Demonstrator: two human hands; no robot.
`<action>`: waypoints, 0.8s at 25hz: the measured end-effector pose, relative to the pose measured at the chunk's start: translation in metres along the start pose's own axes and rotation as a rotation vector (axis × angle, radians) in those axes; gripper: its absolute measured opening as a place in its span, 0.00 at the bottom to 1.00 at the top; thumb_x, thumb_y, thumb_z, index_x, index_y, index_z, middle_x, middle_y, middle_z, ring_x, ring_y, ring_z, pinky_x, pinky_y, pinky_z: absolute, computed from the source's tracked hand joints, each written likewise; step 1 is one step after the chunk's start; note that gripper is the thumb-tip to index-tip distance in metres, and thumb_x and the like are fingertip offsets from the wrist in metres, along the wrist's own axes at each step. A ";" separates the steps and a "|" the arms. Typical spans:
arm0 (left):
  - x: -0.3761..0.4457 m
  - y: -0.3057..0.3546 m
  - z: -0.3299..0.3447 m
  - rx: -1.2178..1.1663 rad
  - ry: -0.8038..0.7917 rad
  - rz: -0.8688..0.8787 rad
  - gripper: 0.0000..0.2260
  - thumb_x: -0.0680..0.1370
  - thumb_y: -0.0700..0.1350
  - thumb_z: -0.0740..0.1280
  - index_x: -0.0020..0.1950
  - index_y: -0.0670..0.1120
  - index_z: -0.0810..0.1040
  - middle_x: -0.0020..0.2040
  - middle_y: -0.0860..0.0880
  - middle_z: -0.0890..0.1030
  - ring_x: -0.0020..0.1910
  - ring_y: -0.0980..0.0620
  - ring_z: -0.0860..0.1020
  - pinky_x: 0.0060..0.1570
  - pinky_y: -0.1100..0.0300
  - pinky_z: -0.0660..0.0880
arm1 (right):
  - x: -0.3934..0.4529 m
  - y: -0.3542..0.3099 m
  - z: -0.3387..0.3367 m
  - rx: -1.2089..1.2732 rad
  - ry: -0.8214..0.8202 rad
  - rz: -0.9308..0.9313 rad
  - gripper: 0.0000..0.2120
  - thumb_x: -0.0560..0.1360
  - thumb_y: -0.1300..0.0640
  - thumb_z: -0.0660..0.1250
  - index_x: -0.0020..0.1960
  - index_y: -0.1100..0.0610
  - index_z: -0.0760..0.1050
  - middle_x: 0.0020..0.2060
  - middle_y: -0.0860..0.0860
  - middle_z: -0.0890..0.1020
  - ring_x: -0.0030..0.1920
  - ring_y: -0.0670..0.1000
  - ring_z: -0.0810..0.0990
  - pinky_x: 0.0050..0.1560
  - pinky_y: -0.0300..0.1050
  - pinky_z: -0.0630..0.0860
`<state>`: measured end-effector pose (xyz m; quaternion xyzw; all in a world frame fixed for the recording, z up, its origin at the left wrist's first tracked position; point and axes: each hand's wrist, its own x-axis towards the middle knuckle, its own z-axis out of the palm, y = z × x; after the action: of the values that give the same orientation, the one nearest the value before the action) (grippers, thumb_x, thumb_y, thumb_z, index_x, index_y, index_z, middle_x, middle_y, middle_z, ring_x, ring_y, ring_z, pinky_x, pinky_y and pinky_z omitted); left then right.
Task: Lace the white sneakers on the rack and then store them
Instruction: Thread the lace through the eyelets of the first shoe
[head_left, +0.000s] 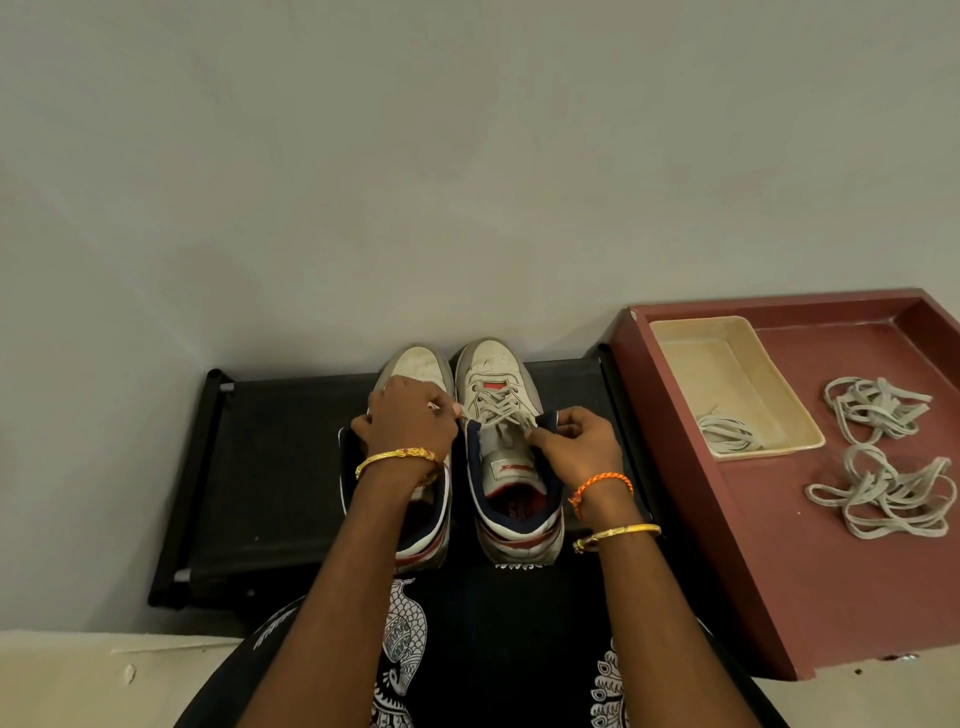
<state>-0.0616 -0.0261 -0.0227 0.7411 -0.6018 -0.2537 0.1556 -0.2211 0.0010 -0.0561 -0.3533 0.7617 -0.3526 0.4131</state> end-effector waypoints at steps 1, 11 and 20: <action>0.000 0.000 -0.003 -0.067 0.042 -0.010 0.06 0.77 0.47 0.67 0.48 0.49 0.84 0.59 0.47 0.77 0.62 0.43 0.71 0.60 0.43 0.63 | -0.001 -0.001 -0.004 -0.002 0.006 -0.014 0.05 0.68 0.58 0.74 0.40 0.56 0.78 0.36 0.52 0.82 0.40 0.52 0.81 0.44 0.46 0.79; -0.005 0.001 -0.014 -0.153 0.105 -0.039 0.07 0.77 0.44 0.67 0.49 0.44 0.83 0.57 0.48 0.80 0.59 0.46 0.73 0.62 0.47 0.61 | -0.001 -0.017 -0.024 0.123 0.011 0.142 0.09 0.70 0.63 0.69 0.32 0.59 0.76 0.36 0.59 0.82 0.39 0.58 0.82 0.37 0.51 0.82; -0.004 0.002 0.005 0.272 -0.093 0.151 0.13 0.78 0.48 0.64 0.62 0.56 0.76 0.68 0.49 0.69 0.69 0.45 0.62 0.68 0.42 0.55 | -0.001 -0.022 -0.040 0.360 -0.301 0.304 0.03 0.74 0.66 0.65 0.41 0.62 0.75 0.37 0.57 0.80 0.38 0.53 0.80 0.34 0.42 0.80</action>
<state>-0.0666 -0.0227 -0.0252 0.6956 -0.6910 -0.1916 0.0445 -0.2505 0.0001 -0.0213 -0.2044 0.6610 -0.3598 0.6260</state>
